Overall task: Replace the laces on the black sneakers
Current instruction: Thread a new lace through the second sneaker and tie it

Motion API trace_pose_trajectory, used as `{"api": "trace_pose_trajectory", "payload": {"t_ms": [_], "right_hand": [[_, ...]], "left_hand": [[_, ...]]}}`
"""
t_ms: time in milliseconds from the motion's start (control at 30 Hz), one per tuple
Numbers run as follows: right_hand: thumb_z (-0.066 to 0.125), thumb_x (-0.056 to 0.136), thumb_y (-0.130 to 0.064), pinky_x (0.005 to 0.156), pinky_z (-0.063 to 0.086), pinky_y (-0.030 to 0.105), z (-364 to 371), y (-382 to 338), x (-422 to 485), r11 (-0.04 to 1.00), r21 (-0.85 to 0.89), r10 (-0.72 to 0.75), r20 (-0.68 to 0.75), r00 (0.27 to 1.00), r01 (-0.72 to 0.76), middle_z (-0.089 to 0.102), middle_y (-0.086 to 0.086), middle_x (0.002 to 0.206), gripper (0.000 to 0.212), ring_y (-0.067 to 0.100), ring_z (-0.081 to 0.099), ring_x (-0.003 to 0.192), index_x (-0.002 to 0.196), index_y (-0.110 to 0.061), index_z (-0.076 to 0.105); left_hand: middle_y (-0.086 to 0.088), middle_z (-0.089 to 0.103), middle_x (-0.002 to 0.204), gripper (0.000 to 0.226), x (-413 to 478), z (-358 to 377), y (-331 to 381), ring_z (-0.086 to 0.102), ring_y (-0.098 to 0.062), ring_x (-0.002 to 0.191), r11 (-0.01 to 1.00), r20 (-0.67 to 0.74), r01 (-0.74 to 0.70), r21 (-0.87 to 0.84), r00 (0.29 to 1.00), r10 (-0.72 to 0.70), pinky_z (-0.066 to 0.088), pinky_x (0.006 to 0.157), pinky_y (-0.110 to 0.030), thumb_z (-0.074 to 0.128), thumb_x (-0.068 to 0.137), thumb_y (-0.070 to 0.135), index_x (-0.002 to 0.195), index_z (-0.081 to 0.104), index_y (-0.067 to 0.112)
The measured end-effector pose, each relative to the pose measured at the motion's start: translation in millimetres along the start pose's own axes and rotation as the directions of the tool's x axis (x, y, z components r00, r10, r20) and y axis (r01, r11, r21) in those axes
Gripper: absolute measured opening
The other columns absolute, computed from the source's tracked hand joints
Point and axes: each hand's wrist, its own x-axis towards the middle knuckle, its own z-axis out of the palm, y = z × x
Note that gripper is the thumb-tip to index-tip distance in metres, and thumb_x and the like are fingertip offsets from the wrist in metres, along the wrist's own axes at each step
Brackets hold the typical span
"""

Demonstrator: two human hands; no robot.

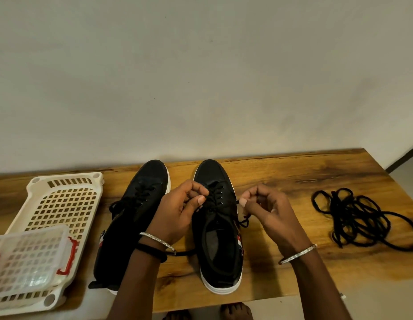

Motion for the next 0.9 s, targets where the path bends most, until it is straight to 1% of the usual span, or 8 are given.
{"api": "trace_pose_trajectory", "payload": {"t_ms": [100,167,267,367,467,600,733,900], "right_hand": [[0.071,0.079,-0.01,0.062,0.048,0.022,-7.3,-10.0,-4.5,0.953,0.304,-0.029,0.052,0.998,0.012,0.063,0.007,0.065,0.009,0.015,0.058,0.063,0.086,-0.004,0.073],[0.069,0.078,-0.006,0.059,0.046,0.024,-14.3,-12.9,-7.0,0.922,0.385,-0.024,0.141,0.99,-0.032,0.061,0.008,0.062,0.01,0.016,0.057,0.058,0.086,-0.002,0.073],[0.067,0.083,-0.011,0.057,0.045,0.029,-25.0,-9.2,-10.8,0.958,0.251,0.049,0.34,0.939,-0.141,0.061,0.013,0.059,0.012,0.02,0.058,0.053,0.088,-0.002,0.072],[0.066,0.094,-0.028,0.058,0.047,0.031,-32.6,-5.5,-13.5,0.955,0.021,0.252,0.462,0.85,-0.295,0.068,0.026,0.067,0.022,0.028,0.061,0.054,0.096,-0.005,0.063],[0.065,0.094,-0.04,0.06,0.052,0.036,-27.8,5.2,-9.4,0.91,-0.215,0.402,0.259,0.878,-0.354,0.071,0.022,0.068,0.033,0.033,0.065,0.056,0.096,-0.008,0.058],[0.07,0.089,-0.045,0.064,0.055,0.035,-11.9,18.7,-2.0,0.851,-0.498,0.136,-0.094,0.986,-0.165,0.071,-0.001,0.064,0.025,0.012,0.068,0.062,0.079,-0.023,0.065],[0.069,0.091,-0.042,0.065,0.055,0.035,4.3,15.0,-1.9,0.874,-0.462,0.055,-0.21,0.976,-0.149,0.07,-0.006,0.068,0.027,0.009,0.066,0.067,0.073,-0.023,0.067],[0.066,0.089,-0.055,0.057,0.048,0.018,28.8,-1.6,-30.9,0.902,-0.318,0.23,-0.213,0.949,-0.29,0.071,-0.011,0.079,0.031,0.0,0.067,0.063,0.085,-0.025,0.068]], "left_hand": [[-0.015,0.065,0.09,0.016,0.7,-4.7,-0.7,0.066,-0.026,0.085,0.992,0.036,0.055,-0.109,0.998,-0.051,0.058,0.081,-0.038,0.05,0.102,0.007,0.111,0.061,0.016],[-0.019,0.063,0.092,0.018,1.1,-3.6,-0.4,0.064,-0.026,0.082,0.989,0.03,0.08,-0.12,0.997,-0.077,0.057,0.076,-0.037,0.046,0.103,0.007,0.111,0.059,0.016],[0.001,0.058,0.077,0.021,-0.1,1.9,-2.1,0.053,-0.012,0.064,0.988,0.004,0.106,-0.112,0.994,-0.106,0.047,0.057,-0.026,0.043,0.104,0.006,0.108,0.059,0.018],[0.016,0.056,0.069,0.022,-1.9,1.3,-6.1,0.052,-0.004,0.059,0.996,-0.079,0.082,0.046,0.994,-0.078,0.043,0.057,-0.015,0.045,0.102,0.003,0.103,0.063,0.016],[0.019,0.056,0.082,0.022,-1.5,-3.6,-8.5,0.054,0.002,0.073,0.962,-0.217,0.031,0.27,0.976,0.03,0.038,0.064,-0.015,0.051,0.097,0.001,0.096,0.067,0.016],[0.015,0.059,0.089,0.018,-0.1,-1.7,-14.0,0.06,-0.01,0.082,0.967,-0.308,0.047,0.252,0.951,0.034,0.052,0.07,-0.033,0.05,0.099,0.018,0.093,0.067,0.018],[0.009,0.06,0.07,0.02,-7.3,6.4,0.4,0.059,-0.01,0.064,0.981,-0.215,0.1,0.163,0.974,-0.064,0.047,0.061,-0.03,0.055,0.1,0.034,0.085,0.062,0.022],[0.009,0.065,0.076,0.017,-23.5,11.0,18.4,0.062,-0.008,0.071,0.918,-0.183,0.224,0.328,0.968,-0.171,0.048,0.063,-0.028,0.06,0.096,0.041,0.095,0.061,0.024]]}}
